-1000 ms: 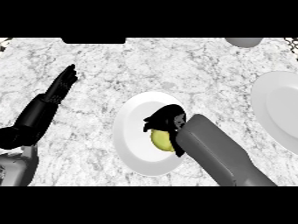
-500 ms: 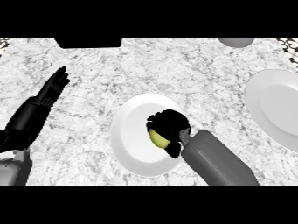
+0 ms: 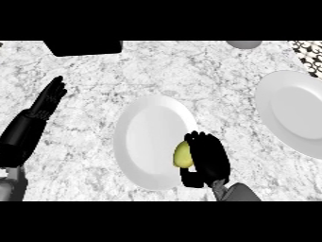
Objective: Pick the lemon from the plate and place it in the plate
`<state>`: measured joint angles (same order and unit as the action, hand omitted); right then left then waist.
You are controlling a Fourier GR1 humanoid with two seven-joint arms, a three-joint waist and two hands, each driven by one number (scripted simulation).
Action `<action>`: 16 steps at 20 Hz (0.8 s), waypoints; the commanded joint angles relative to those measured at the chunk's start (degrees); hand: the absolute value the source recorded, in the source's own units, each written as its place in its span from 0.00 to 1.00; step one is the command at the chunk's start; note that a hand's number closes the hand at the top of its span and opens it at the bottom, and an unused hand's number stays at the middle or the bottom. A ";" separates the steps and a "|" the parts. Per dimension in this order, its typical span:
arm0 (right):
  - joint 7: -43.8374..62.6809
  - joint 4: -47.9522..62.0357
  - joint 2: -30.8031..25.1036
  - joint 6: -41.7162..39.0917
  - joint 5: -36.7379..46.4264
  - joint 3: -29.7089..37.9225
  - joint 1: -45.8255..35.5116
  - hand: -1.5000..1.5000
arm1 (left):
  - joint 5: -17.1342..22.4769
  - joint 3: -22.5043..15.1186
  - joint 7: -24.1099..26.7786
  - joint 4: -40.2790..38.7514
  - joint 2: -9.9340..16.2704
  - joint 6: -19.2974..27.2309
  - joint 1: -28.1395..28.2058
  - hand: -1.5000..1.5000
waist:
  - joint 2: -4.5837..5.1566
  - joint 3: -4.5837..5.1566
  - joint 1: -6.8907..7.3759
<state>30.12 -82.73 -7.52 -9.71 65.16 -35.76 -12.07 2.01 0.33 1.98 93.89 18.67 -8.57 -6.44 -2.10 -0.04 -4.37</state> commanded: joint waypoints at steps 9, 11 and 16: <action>21.19 -46.21 -7.02 -3.99 17.91 -13.26 21.59 1.00 | 0.11 -0.98 -0.45 1.95 -0.55 -1.75 -0.43 0.50 | 1.61 0.11 3.12; 22.11 -51.25 -8.56 -3.51 18.85 -14.09 24.61 1.00 | -1.56 -2.32 0.69 1.36 -2.18 -0.83 -0.53 0.50 | 1.81 0.07 3.40; 26.21 -60.18 -10.19 -8.24 25.48 -13.20 24.77 1.00 | -1.49 -1.38 -1.42 1.32 -2.12 -1.06 -2.78 0.50 | 1.89 0.06 3.69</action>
<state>52.81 -136.41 -16.88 -15.39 86.33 -48.68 11.72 0.81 -1.21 1.75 94.97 17.00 -9.73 -7.85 -0.38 0.05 -1.16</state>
